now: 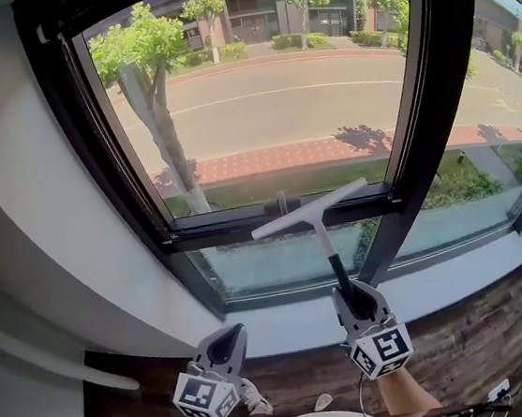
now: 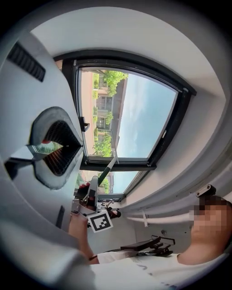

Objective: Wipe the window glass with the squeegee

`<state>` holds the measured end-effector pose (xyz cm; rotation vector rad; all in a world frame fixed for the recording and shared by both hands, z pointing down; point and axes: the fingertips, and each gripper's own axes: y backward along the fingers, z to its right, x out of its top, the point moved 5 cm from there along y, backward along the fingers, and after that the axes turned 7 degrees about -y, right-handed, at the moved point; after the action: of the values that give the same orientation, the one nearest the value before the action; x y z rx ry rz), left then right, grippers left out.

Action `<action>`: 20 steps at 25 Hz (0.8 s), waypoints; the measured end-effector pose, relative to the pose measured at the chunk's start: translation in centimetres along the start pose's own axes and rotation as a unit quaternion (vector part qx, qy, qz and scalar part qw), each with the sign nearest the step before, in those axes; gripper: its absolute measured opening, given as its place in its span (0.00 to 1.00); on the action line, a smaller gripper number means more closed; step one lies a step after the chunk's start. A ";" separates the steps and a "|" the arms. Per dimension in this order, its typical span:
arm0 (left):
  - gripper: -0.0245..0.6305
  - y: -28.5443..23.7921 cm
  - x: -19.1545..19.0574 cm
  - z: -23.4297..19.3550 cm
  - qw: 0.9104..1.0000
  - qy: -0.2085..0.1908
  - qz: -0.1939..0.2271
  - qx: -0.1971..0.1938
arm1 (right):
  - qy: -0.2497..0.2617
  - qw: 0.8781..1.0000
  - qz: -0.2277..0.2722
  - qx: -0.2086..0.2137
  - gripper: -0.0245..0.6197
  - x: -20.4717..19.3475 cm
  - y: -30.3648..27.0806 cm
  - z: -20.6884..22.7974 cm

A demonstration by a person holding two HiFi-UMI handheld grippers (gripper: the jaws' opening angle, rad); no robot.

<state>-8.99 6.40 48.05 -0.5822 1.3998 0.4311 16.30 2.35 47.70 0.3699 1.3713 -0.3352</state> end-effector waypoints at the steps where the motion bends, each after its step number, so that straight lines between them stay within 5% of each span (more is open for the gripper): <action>1: 0.07 0.1 0.3 1.1 1.000 -0.007 -0.002 0.000 | -0.001 1.000 0.001 0.000 0.18 0.4 0.9 0.6; 11: 0.07 0.8 2.5 4.9 1.000 -0.020 0.017 -0.015 | 0.018 0.999 0.039 -0.002 0.18 4.4 5.6 0.7; 20: 0.07 2.9 2.6 0.7 0.999 0.000 0.040 -0.029 | 0.038 0.998 0.046 -0.005 0.18 6.2 4.1 -4.0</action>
<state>-9.88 8.97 45.13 -0.5742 1.4167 0.5367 15.60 7.66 41.20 0.4401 1.4238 -0.2410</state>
